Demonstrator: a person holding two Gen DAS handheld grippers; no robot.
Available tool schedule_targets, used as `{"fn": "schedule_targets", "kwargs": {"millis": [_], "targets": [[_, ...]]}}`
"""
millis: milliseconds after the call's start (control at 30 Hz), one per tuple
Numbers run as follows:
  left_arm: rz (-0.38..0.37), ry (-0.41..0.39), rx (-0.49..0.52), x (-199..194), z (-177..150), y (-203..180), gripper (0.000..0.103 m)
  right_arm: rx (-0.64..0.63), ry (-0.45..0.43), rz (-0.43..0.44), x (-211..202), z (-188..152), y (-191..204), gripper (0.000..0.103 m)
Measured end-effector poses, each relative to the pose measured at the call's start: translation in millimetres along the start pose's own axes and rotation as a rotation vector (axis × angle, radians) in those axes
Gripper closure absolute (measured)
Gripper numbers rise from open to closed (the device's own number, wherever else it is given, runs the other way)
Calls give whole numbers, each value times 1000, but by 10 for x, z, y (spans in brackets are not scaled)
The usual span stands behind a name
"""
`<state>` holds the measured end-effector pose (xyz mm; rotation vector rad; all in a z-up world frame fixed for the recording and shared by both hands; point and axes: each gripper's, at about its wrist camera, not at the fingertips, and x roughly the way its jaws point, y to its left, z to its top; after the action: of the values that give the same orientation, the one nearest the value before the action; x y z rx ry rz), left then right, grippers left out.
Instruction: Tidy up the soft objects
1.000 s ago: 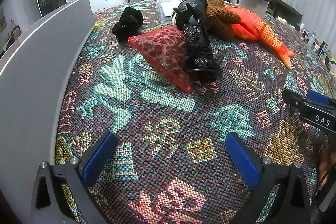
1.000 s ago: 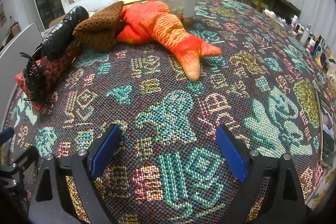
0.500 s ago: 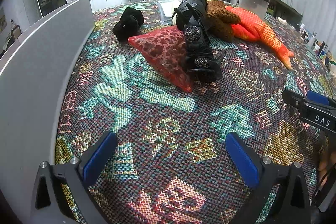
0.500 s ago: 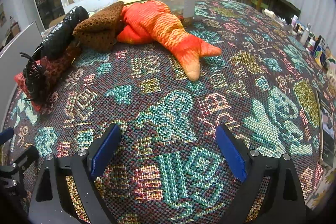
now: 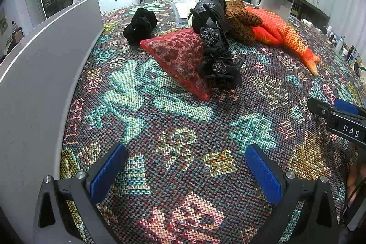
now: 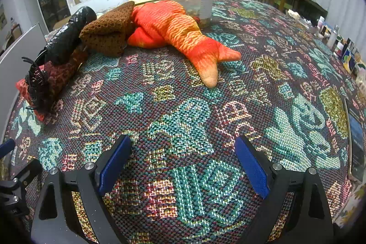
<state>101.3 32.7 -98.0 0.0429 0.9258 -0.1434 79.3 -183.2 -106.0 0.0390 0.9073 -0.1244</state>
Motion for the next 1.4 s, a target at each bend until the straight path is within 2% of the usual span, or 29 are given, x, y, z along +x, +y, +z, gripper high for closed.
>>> {"fn": "schedule_targets", "kwargs": {"millis": [1167,1200,1233,1267,1300,1400], "targets": [[-5,-3,-4,8,-3,2,0,6,-8,16,-11,0,-15,9],[-7,-5,-8,3,-8,-5,0,16,-21,60,-35,3,-26,9],[-9,-6,-9,-11,-10,-2,0,34,-37,158,-65,9,-39,9],[-7,-5,-8,-15,-12,-1,0,51,-62,314,-108,36,-37,10],[-4,-4,-6,-17,-13,-5,0,41,-84,407,-149,74,19,12],[-1,-4,-6,-29,-13,-3,0,-78,-59,532,-142,291,380,12]]}}
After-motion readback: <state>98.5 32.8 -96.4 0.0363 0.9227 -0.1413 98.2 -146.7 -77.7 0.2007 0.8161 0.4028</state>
